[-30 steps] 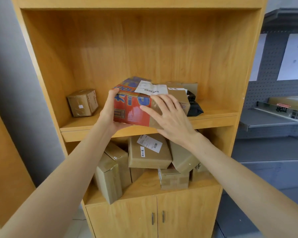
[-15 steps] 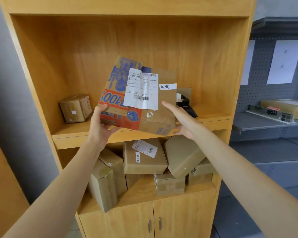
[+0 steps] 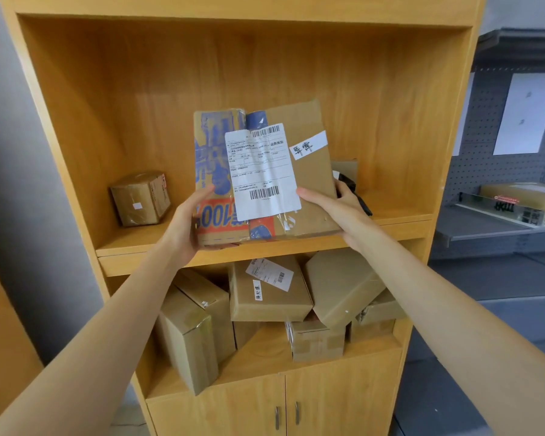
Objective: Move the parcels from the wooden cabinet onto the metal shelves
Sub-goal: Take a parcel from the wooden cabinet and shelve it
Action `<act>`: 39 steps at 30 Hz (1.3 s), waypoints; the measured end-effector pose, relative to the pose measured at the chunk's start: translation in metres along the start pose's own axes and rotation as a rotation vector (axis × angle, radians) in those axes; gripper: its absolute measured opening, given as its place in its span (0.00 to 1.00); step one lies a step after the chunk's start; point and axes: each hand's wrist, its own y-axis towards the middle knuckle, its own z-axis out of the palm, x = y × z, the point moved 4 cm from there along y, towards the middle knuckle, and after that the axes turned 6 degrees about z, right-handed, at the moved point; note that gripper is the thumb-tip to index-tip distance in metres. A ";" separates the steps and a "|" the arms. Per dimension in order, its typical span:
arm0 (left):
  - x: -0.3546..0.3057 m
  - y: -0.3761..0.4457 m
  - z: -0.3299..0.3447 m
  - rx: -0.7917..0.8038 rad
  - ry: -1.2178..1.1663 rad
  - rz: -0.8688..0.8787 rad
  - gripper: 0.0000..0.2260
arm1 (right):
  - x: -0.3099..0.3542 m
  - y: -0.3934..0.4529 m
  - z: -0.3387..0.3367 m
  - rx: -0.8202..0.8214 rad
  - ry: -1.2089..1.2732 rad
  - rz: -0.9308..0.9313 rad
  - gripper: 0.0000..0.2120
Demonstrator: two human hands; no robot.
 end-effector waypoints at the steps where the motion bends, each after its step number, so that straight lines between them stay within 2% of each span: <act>1: 0.002 0.002 -0.001 -0.001 0.019 -0.011 0.20 | 0.000 0.000 0.001 0.003 -0.010 -0.013 0.40; 4: 0.009 0.008 -0.003 -0.055 0.070 -0.015 0.23 | -0.001 -0.001 0.003 0.012 -0.037 -0.041 0.39; 10: 0.007 0.016 -0.005 -0.110 0.048 0.051 0.18 | 0.000 0.000 0.010 0.016 -0.048 -0.068 0.40; 22: 0.019 0.028 0.018 -0.001 0.001 0.055 0.19 | -0.013 -0.014 -0.012 -0.110 -0.060 -0.065 0.43; 27: 0.029 0.027 0.053 0.081 -0.024 0.051 0.17 | -0.020 -0.032 -0.044 -0.193 -0.055 -0.052 0.43; 31: 0.036 0.023 0.094 0.151 -0.048 0.037 0.17 | -0.021 -0.051 -0.082 -0.260 -0.048 -0.038 0.39; 33: 0.039 0.019 0.118 0.187 -0.057 0.037 0.14 | -0.023 -0.059 -0.106 -0.292 -0.043 -0.040 0.40; 36: 0.043 0.013 0.157 0.231 -0.053 0.038 0.17 | -0.024 -0.070 -0.143 -0.336 -0.048 -0.042 0.41; 39: 0.045 0.007 0.201 0.267 -0.066 0.047 0.16 | -0.024 -0.081 -0.186 -0.377 -0.048 -0.051 0.43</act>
